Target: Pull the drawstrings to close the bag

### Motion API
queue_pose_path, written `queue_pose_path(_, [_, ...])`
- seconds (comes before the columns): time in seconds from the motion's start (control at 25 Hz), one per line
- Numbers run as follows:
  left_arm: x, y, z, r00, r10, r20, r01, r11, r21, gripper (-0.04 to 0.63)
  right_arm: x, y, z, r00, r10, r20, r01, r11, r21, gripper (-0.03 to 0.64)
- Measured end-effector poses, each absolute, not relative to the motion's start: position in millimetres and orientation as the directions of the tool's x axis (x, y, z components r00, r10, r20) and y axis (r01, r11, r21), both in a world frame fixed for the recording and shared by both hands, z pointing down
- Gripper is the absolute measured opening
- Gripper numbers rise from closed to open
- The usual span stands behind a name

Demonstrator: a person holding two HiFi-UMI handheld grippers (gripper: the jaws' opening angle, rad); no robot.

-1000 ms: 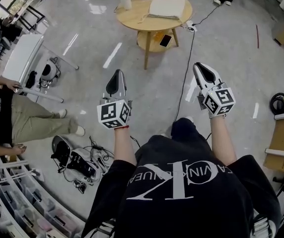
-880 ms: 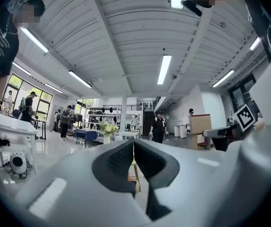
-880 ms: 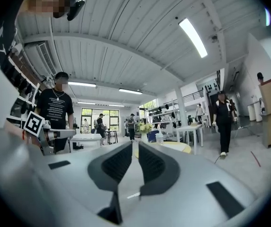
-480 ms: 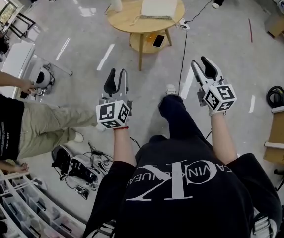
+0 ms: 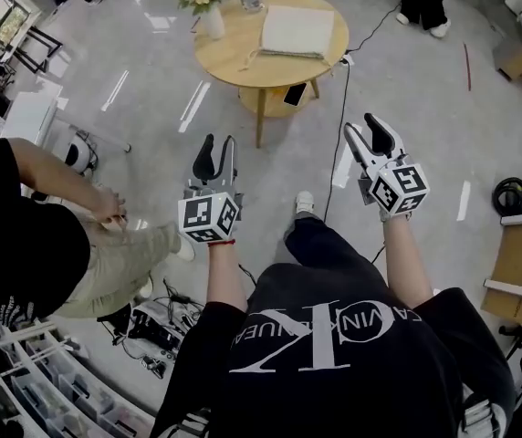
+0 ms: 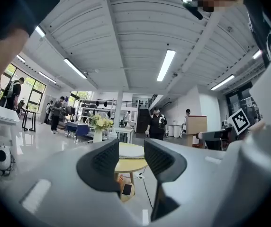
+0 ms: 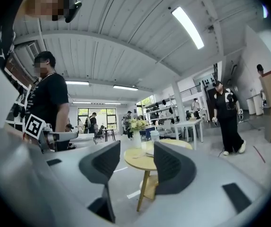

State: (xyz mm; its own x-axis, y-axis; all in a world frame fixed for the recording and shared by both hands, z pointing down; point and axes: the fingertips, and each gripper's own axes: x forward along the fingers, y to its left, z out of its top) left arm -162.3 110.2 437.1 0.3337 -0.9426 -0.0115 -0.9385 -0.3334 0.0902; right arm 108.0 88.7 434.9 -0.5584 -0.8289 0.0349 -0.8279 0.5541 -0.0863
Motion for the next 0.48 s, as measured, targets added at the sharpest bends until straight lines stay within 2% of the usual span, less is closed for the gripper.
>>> queue_pose_path(0.48, [-150.3,-38.6,461.2,0.356,-0.931,0.075,-0.932,-0.348,0.106,0.163,107.7,-54.2,470.6,-0.580,-0.803,0.135,-0.814,0.565,-0.134,0.189])
